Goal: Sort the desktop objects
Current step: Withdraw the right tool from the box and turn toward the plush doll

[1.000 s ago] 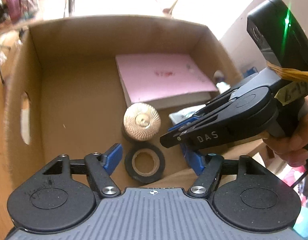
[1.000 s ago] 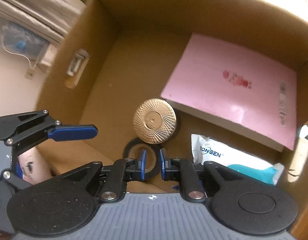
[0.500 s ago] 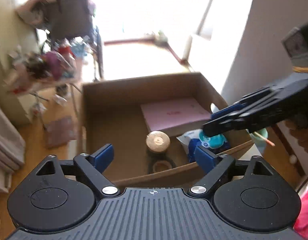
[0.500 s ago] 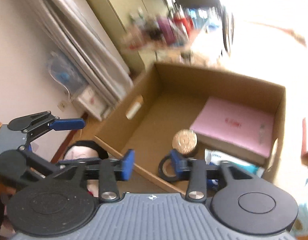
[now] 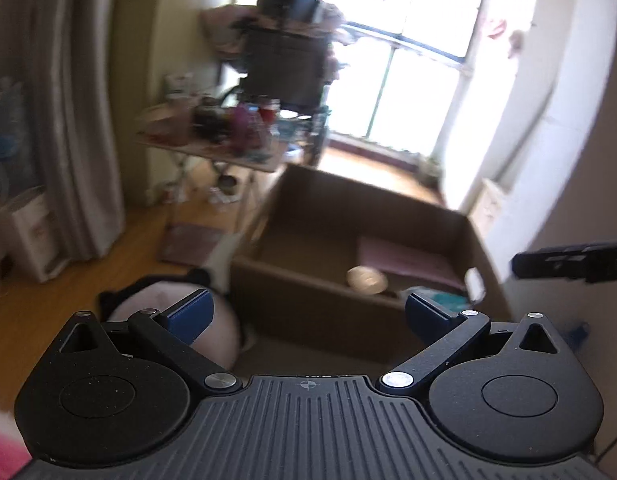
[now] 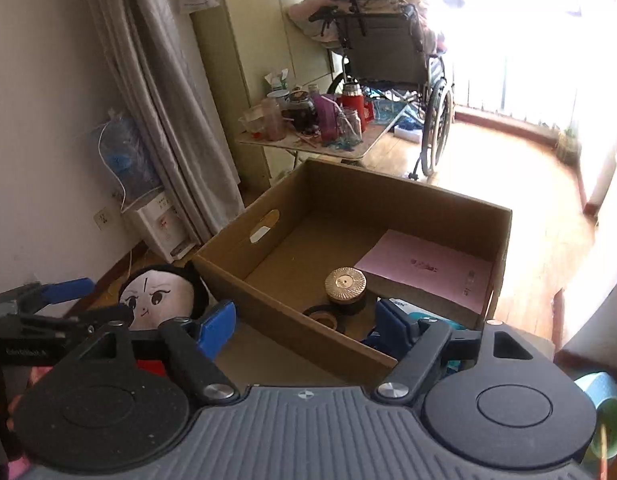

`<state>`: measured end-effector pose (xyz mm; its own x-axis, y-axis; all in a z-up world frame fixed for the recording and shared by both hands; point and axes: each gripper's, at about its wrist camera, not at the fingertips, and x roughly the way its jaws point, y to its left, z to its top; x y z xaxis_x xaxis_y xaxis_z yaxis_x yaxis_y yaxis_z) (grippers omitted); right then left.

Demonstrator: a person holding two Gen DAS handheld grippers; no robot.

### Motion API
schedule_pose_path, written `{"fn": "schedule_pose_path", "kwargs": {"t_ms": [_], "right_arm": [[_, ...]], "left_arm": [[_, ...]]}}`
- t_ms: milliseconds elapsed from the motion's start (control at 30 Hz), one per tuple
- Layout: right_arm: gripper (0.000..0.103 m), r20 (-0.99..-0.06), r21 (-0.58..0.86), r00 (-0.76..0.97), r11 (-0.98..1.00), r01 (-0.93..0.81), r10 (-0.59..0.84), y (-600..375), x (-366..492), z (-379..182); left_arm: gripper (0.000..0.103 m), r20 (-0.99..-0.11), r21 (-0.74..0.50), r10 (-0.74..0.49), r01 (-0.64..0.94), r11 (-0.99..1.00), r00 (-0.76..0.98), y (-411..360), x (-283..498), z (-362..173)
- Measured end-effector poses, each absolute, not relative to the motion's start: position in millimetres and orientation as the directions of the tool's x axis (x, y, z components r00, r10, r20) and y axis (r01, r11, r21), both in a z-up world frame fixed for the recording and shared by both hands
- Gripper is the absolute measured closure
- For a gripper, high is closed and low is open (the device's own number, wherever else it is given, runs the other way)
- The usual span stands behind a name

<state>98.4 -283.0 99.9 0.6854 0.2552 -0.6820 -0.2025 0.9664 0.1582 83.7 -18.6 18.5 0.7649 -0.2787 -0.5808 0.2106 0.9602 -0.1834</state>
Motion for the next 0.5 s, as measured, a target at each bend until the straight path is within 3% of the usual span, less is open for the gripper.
{"fn": "schedule_pose_path", "kwargs": {"t_ms": [133,500], "right_arm": [[0.007,-0.682,0.116,0.691,0.968,-0.222,0.240,-258.8,92.5,100.3],[0.000,-0.668,-0.019,0.713,0.952,-0.305,0.215,-198.6,76.6,96.5]], "left_arm": [[0.000,-0.580,-0.122,-0.209,0.170,0.978,0.787,-9.1,71.9,15.3],[0.000,-0.561,-0.054,-0.080,0.060,0.997,0.824,15.9,47.3,17.3]]}}
